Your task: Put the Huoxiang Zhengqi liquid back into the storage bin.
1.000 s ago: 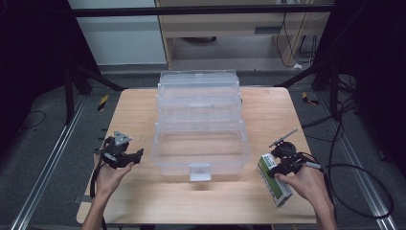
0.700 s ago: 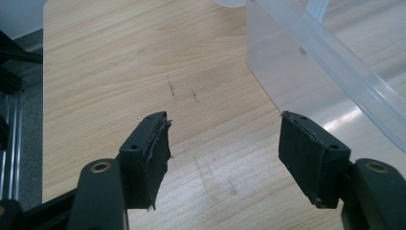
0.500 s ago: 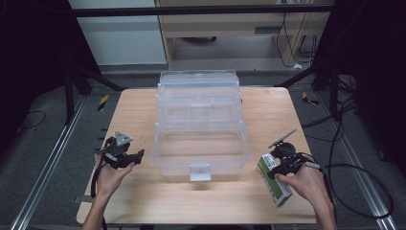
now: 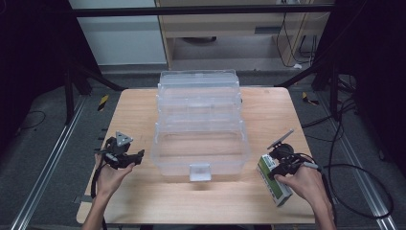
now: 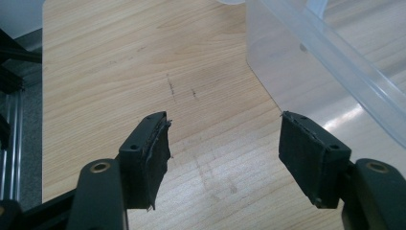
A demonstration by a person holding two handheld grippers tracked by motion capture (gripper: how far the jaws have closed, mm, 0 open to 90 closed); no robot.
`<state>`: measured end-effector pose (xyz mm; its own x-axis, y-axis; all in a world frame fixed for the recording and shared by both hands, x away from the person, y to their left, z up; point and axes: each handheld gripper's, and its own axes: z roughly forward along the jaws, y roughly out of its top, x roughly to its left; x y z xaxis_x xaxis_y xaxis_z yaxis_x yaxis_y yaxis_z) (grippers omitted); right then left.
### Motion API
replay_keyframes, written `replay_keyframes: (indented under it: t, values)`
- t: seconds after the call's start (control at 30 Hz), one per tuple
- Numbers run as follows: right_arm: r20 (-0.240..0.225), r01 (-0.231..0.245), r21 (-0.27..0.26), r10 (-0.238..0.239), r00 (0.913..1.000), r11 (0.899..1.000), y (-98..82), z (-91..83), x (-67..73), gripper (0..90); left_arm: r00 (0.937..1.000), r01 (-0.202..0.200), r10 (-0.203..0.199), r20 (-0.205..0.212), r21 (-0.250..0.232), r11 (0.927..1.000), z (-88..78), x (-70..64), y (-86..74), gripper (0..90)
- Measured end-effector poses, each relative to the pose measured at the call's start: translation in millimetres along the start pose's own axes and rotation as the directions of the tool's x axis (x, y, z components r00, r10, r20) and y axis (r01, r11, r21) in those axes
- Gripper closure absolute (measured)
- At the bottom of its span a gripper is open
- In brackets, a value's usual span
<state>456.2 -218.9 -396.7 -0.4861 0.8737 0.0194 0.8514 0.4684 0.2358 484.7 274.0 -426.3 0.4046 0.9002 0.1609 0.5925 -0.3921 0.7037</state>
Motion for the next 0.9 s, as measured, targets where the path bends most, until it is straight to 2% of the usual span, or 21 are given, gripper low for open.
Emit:
replay_keyframes:
  t: [0.2, 0.53, 0.9]
  values:
    - [0.011, -0.002, 0.02, 0.001, 0.9999, 1.0, 1.4, 3.2, 1.0, 56.0, 1.0, -0.001, 0.001, 0.001, 0.001, 1.0, 0.1, 0.2, -0.2, 34.0]
    - [0.016, -0.022, 0.025, 0.021, 0.9996, 0.999, 2.0, 3.6, 1.5, 57.9, 1.0, -0.002, 0.002, 0.003, 0.002, 1.0, 0.4, -0.2, -0.1, 33.9]
    - [0.035, -0.019, 0.034, 0.018, 0.9992, 0.999, 2.2, 3.1, 1.2, 61.9, 1.0, -0.004, 0.004, 0.003, 0.005, 1.0, 1.1, -0.8, -0.1, 33.8]
